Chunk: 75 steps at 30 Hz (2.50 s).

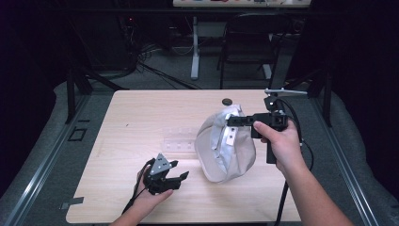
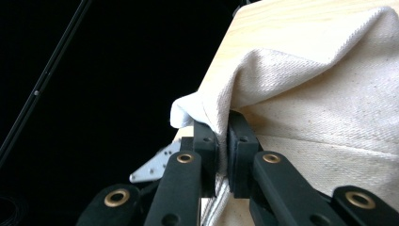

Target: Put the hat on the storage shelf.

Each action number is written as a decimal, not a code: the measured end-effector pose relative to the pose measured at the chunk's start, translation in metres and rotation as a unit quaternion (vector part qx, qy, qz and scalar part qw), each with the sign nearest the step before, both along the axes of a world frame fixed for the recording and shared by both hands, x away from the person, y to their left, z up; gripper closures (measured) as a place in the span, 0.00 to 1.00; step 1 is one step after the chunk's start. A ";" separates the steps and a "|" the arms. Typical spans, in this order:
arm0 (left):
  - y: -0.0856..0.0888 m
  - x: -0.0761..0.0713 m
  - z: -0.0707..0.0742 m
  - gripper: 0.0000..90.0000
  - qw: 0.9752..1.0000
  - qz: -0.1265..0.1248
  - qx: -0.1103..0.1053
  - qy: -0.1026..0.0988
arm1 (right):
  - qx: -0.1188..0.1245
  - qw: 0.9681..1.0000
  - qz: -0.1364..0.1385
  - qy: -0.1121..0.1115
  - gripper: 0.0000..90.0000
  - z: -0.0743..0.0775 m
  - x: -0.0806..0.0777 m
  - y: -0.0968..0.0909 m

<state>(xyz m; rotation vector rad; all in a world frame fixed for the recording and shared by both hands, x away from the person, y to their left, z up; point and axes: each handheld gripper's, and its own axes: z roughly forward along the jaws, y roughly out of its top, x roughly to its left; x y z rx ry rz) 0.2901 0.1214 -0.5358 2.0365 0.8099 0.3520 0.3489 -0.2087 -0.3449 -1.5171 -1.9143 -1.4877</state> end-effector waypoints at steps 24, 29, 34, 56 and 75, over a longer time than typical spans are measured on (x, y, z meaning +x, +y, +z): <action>-0.074 -0.018 0.006 0.28 0.997 -0.063 0.023 -0.050 | 0.005 1.000 -0.004 -0.013 0.94 0.011 0.006 0.018; -0.085 -0.018 0.005 0.27 0.996 -0.055 0.036 -0.061 | 0.005 1.000 -0.004 -0.015 0.94 0.013 0.004 0.020; -0.091 -0.018 0.004 0.42 0.996 -0.039 0.044 -0.071 | 0.003 1.000 -0.003 -0.017 0.94 0.013 0.004 0.022; -0.064 -0.014 0.016 0.89 0.993 0.000 0.057 -0.104 | -0.002 1.000 0.006 -0.017 0.94 0.015 0.003 0.028; -0.052 0.011 0.023 0.94 0.994 0.038 0.008 -0.102 | -0.018 1.000 0.008 0.005 0.94 -0.012 0.015 0.030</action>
